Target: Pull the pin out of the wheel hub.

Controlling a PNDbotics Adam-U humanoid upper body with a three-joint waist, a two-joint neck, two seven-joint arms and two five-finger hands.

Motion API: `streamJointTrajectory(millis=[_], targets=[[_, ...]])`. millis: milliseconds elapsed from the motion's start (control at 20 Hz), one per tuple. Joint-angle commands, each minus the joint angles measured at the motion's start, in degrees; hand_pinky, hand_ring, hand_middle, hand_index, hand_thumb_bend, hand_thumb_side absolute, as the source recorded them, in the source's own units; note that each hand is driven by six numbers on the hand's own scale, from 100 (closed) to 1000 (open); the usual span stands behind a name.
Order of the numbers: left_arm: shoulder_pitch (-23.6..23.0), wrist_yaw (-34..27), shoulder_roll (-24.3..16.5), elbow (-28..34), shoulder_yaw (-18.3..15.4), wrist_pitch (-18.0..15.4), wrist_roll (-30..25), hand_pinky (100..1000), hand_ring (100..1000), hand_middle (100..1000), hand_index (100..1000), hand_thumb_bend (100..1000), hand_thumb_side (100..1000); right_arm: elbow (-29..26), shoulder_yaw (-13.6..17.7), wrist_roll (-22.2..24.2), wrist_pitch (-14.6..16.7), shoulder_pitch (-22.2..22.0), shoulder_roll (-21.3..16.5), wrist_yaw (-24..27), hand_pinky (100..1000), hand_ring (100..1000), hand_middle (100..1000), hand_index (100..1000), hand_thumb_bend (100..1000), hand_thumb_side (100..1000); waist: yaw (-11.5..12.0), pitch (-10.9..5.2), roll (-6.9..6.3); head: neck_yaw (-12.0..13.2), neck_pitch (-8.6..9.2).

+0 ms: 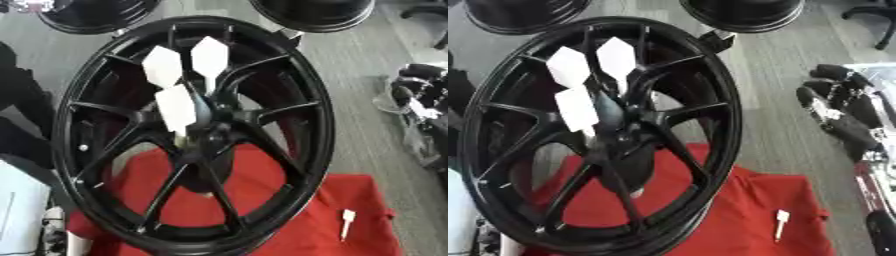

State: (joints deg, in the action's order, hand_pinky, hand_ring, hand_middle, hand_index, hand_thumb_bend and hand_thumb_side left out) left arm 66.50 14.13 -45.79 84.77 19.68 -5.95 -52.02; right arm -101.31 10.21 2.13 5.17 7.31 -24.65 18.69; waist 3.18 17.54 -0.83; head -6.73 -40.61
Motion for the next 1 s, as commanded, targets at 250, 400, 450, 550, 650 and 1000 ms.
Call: streamJointTrajectory(millis=[250, 400, 450, 550, 650, 1000], targets=[[4.4, 1.1, 2.3, -3.3, 2.4, -3.5, 0.1, 853, 855, 800, 855, 269, 588, -2.0, 0.4, -0.1, -0.1, 0.3, -0.3, -0.6, 911, 729, 719, 751, 439, 202, -0.3, -0.39, 0.25, -0.7, 1.04], [5.4, 1.0, 3.7, -5.0, 3.8, -5.2, 0.1, 858, 862, 801, 851, 331, 504, -2.1, 0.3, 0.0, -0.1, 0.4, -0.3, -0.6, 911, 729, 719, 751, 438, 202, -0.4, -0.40, 0.25, -0.7, 1.07], [5.6, 1.1, 4.1, -5.5, 4.5, -5.8, 0.1, 859, 863, 801, 848, 349, 457, -2.1, 0.3, 0.1, -0.1, 0.5, -0.3, -0.6, 911, 729, 719, 751, 438, 202, -0.5, -0.43, 0.23, -0.7, 1.09], [6.1, 1.5, 5.0, -6.3, 5.8, -7.1, 0.1, 860, 865, 802, 844, 383, 400, -2.0, 0.2, 0.2, -0.2, 0.5, -0.4, -0.6, 911, 729, 719, 751, 438, 202, -0.5, -0.54, 0.18, -0.8, 1.14], [6.9, 2.0, 6.2, -7.4, 7.2, -8.3, 0.1, 860, 866, 802, 840, 404, 379, -1.9, 0.1, 0.3, -0.3, 0.4, -0.5, -0.6, 911, 729, 719, 751, 438, 203, -0.4, -0.66, 0.17, -0.8, 1.13], [9.8, 4.8, 10.2, -10.4, 11.0, -11.9, 0.1, 862, 870, 806, 832, 430, 373, -1.7, -0.1, 0.6, -0.3, 0.5, -0.7, -0.6, 911, 729, 720, 751, 436, 203, -0.4, -1.02, -0.04, -0.4, 0.85]])
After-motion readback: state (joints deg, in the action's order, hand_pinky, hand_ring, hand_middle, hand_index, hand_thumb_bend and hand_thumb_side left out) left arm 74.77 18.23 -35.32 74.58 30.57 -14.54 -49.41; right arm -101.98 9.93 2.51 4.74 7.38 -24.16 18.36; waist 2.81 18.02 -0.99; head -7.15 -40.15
